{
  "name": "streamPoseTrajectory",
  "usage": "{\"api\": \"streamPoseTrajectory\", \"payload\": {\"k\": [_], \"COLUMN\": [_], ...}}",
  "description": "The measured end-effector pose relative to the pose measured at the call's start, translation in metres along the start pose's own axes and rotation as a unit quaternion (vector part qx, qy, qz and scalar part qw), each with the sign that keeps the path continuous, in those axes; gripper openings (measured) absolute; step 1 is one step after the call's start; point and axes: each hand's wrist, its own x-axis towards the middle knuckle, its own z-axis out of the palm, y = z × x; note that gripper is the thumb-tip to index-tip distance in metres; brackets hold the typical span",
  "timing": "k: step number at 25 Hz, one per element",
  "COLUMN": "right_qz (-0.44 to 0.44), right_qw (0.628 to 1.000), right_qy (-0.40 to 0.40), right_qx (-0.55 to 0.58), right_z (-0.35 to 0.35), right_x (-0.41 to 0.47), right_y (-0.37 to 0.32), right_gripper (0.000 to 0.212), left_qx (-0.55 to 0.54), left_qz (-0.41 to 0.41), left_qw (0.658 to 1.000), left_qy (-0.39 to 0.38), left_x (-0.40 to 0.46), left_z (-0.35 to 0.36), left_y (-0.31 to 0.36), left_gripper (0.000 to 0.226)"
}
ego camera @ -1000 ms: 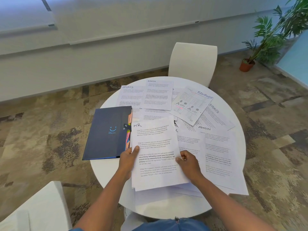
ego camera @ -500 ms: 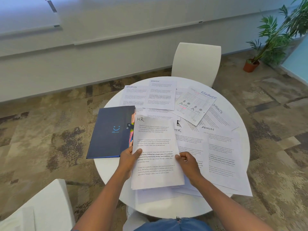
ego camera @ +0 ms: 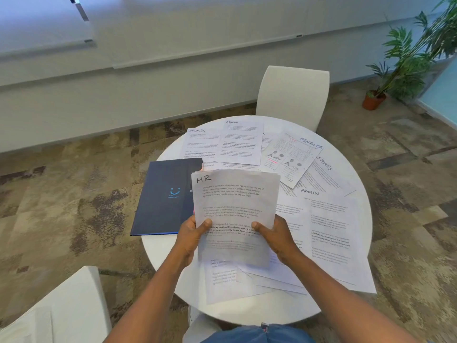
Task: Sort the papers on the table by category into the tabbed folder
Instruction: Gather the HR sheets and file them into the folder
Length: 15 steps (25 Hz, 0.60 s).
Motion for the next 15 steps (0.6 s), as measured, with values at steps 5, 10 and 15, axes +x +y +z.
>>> {"api": "streamPoseTrajectory", "payload": {"k": [5, 10, 15], "right_qz": [-0.032, -0.035, -0.042], "right_qw": [0.999, 0.989, 0.99], "right_qy": [0.011, 0.045, 0.073], "right_qx": [-0.02, -0.134, -0.113], "right_z": [0.005, 0.005, 0.007], "right_x": [0.0, -0.005, -0.009], "right_y": [-0.005, 0.012, 0.008], "right_gripper": [0.032, 0.03, 0.027], "left_qx": [0.001, 0.036, 0.05], "left_qz": [0.035, 0.016, 0.026], "left_qw": [0.999, 0.999, 0.996], "left_qy": [0.006, 0.023, 0.063], "left_x": [0.0, -0.002, -0.001], "left_z": [0.005, 0.004, 0.011], "left_y": [0.007, -0.012, -0.014], "left_gripper": [0.046, 0.046, 0.031]}}
